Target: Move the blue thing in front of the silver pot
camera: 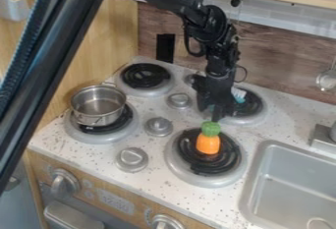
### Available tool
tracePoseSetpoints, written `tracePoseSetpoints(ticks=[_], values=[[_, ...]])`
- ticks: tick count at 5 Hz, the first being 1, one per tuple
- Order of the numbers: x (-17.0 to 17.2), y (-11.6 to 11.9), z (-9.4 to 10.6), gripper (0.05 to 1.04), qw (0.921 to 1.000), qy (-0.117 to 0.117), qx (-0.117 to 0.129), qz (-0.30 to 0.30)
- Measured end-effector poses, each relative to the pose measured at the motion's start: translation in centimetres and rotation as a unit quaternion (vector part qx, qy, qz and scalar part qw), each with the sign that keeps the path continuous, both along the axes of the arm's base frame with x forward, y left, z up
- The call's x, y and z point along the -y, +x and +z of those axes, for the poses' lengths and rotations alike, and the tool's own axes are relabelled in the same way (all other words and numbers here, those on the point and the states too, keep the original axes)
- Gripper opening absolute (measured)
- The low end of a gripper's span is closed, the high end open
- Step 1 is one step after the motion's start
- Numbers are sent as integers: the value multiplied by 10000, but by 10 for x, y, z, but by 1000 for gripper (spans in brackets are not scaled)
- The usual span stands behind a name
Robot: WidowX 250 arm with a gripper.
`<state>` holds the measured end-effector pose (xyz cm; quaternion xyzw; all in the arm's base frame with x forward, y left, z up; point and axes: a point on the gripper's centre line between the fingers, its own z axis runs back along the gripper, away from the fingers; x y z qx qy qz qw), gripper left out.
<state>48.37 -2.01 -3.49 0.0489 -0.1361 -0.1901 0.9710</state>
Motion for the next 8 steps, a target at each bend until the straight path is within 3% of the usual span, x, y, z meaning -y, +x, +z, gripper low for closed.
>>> tracePoseSetpoints(ticks=[2, 3, 4, 5, 7, 8], values=[[2, -1, -3, 473, 10000, -85, 15, 11], [-9, -15, 4, 473, 9999, -17, 54, 96], [-40, -29, 23, 473, 9980, 77, 222, 584], [-81, -48, 28, 473, 9917, 163, 195, 1260], [-96, -56, 33, 473, 9832, 324, -120, 1792], [-95, -58, 26, 546, 9811, 291, -316, 1887]])
